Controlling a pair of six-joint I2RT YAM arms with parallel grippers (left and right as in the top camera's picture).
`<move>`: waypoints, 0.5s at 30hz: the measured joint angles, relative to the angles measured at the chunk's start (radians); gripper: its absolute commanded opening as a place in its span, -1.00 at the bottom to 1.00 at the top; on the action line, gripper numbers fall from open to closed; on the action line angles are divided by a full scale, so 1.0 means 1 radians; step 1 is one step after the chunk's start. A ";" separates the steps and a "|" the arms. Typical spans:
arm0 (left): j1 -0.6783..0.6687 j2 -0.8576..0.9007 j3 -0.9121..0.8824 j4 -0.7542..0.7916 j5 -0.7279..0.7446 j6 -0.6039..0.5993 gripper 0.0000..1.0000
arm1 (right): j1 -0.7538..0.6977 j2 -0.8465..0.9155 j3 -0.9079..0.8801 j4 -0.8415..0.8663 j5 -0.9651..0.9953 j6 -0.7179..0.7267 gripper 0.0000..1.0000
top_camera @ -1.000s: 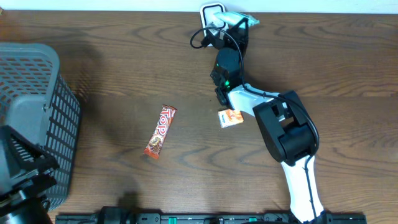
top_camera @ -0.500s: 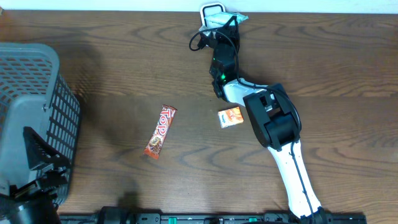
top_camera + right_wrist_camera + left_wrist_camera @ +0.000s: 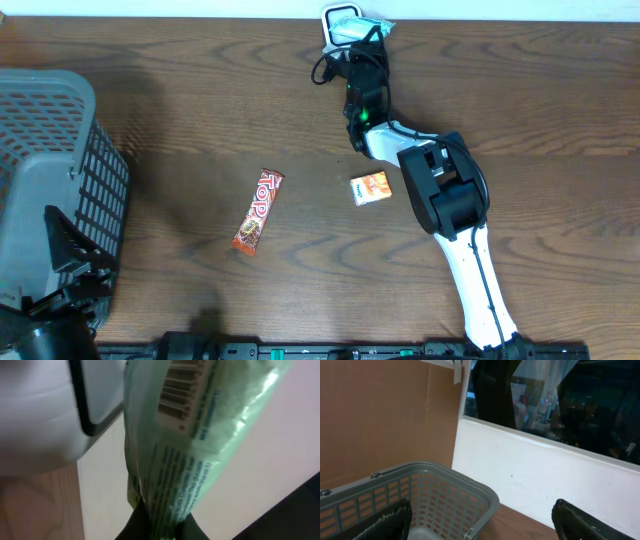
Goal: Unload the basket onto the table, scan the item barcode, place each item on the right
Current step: 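Hold wipes pack barcode under the white scanner with right gripper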
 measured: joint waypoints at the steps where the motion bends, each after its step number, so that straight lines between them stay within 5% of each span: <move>1: 0.000 0.000 0.000 -0.001 0.000 0.000 0.80 | 0.000 0.000 0.000 -0.003 0.001 0.000 -0.97; 15: 0.000 0.000 0.000 -0.003 0.000 0.000 0.80 | 0.024 -0.006 0.000 -0.010 0.040 -0.079 -0.97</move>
